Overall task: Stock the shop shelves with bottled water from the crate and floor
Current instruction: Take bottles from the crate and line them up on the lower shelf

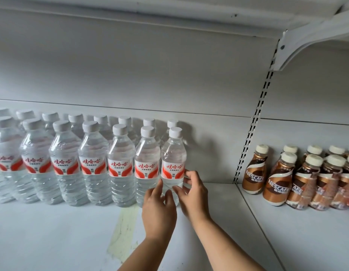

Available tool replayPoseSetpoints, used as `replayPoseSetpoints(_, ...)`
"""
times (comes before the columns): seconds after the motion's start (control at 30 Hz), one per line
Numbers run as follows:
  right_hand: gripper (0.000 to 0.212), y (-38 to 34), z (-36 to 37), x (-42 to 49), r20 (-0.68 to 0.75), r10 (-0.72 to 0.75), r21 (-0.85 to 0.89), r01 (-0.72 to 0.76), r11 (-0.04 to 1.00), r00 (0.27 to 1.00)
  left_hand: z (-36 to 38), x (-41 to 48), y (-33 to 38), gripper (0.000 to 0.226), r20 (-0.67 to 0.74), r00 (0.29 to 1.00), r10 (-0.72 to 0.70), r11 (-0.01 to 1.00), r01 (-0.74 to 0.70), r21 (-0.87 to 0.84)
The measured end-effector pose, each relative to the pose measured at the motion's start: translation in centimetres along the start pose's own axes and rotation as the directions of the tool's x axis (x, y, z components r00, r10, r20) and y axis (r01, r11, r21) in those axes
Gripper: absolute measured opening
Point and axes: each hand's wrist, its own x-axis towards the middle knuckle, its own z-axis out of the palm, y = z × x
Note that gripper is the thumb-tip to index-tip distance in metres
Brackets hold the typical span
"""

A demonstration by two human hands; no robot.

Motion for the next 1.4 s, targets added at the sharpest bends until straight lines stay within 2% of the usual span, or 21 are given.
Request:
replayPoseSetpoints(0.1, 0.047, 0.1, -0.5, 0.2, 0.030, 0.044, 0.011, -0.044, 0.999, 0.999, -0.4, 0.0, 0.4, 0.040, 0.011, 1.000, -0.021, 1.000, 0.021, -0.004)
replayPoseSetpoints(0.17, 0.053, -0.1, -1.5, 0.2, 0.002, 0.092, -0.030, -0.092, 0.995, 0.996, -0.9, -0.1, 1.1, 0.035, 0.004, 0.999, -0.050, 0.999, 0.050, 0.019)
replayPoseSetpoints(0.27, 0.047, -1.6, -4.4, -0.2, -0.033, 0.150, -0.131, -0.153, 0.979, 0.988, -1.9, -0.8, 3.4, 0.030, 0.032, 0.997, -0.067, 0.994, 0.064, 0.084)
replayPoseSetpoints(0.37, 0.039, -4.5, -8.5, -0.6, -0.084, 0.239, -0.168, -0.250, 0.954, 0.968, -2.7, -1.6, 7.7, 0.031, 0.140, 0.987, -0.082, 0.987, 0.061, 0.146)
replayPoseSetpoints(0.5, 0.038, -10.1, -14.9, -2.0, -0.131, 0.366, -0.185, -0.385, 0.904, 0.921, -3.3, -3.1, 15.5, 0.035, 0.316, 0.949, -0.012, 0.982, -0.048, 0.181)
replayPoseSetpoints(0.7, 0.033, -21.3, -26.4, -8.5, -0.356, 0.458, -0.179, -0.540, 0.822, 0.815, -6.5, -8.4, 27.9, 0.033, 0.568, 0.823, 0.034, 0.982, -0.133, 0.134)
replayPoseSetpoints(0.87, 0.032, -31.3, -34.6, -20.5, -0.566, 0.516, -0.062, -0.658, 0.751, 0.642, -11.0, -17.1, 36.8, 0.031, 0.783, 0.607, 0.137, 0.974, -0.226, 0.005)
replayPoseSetpoints(0.97, 0.033, -36.6, -38.5, -28.7, -0.700, 0.523, 0.031, -0.711, 0.702, 0.486, -12.9, -24.2, 40.9, 0.031, 0.873, 0.421, 0.248, 0.947, -0.297, -0.125)
replayPoseSetpoints(1.03, 0.034, -39.6, -40.5, -34.2, -0.772, 0.507, 0.062, -0.748, 0.661, 0.384, -14.4, -29.5, 43.1, 0.033, 0.915, 0.300, 0.268, 0.938, -0.297, -0.178)
replayPoseSetpoints(1.27, 0.035, -48.9, -43.0, -54.3, -0.914, 0.405, 0.248, -0.787, 0.565, 0.003, -23.1, -48.4, 45.2, 0.035, 0.932, -0.125, 0.339, 0.889, -0.283, -0.361)
replayPoseSetpoints(1.4, 0.033, -53.8, -42.7, -66.3, -0.918, 0.369, 0.340, -0.766, 0.546, -0.145, -29.7, -58.5, 43.8, 0.033, 0.905, -0.269, 0.330, 0.885, -0.245, -0.396)
